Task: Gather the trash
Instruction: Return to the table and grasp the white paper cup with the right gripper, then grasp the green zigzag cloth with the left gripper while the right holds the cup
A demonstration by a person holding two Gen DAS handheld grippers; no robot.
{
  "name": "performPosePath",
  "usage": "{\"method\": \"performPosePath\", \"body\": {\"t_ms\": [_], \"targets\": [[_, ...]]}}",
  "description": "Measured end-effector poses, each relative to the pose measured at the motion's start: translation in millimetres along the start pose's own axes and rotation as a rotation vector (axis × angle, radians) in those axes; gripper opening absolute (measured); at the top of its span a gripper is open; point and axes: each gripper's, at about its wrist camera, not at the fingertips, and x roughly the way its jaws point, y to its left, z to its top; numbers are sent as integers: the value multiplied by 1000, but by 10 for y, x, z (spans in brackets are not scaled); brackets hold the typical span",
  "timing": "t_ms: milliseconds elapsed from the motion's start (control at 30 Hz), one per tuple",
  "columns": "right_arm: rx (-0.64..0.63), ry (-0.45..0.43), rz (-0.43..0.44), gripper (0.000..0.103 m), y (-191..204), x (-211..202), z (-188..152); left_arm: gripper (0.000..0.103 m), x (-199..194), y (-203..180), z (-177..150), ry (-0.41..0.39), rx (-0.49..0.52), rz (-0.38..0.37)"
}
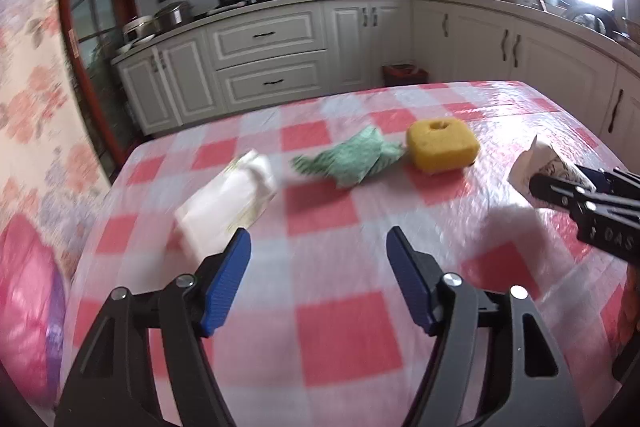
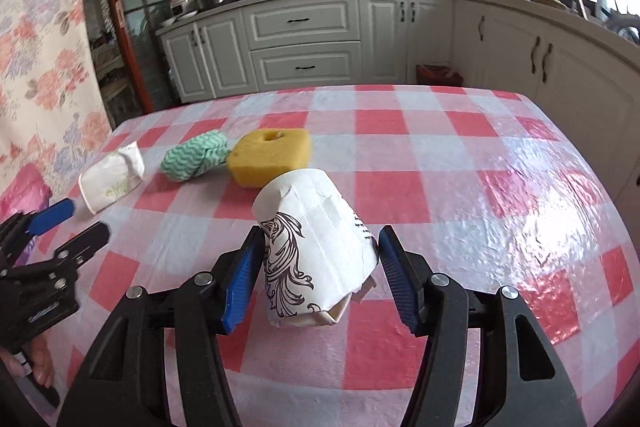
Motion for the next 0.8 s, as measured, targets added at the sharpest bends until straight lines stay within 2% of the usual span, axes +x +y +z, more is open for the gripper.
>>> {"method": "performPosePath", "body": {"t_ms": [267,500,533,667,700,767,800], "targets": [[0,-30,-19,56,-4,-42,-15,65,508,-123,379,-15,67,-25],[33,-37,-14,56,-80,-60,-21,67,845,-150,613,7,92,-58],[37,-37,-11,56,-90,-58,-20,70,881,-156,633,13,98,-67],[47,-39,-10,56,-106,-62,-19,70,1070,-156,667,59,106,-102],[46,-40,-11,56,-104,-61,-20,68,1091,-160,659,69,105,-111],[42,-40,-9,56,-101,-65,-26,49,1121,-161,648,84,105,-126],[42,-39,-8,56,-100,-65,-28,48,1124,-166,640,86,108,-122]]}}
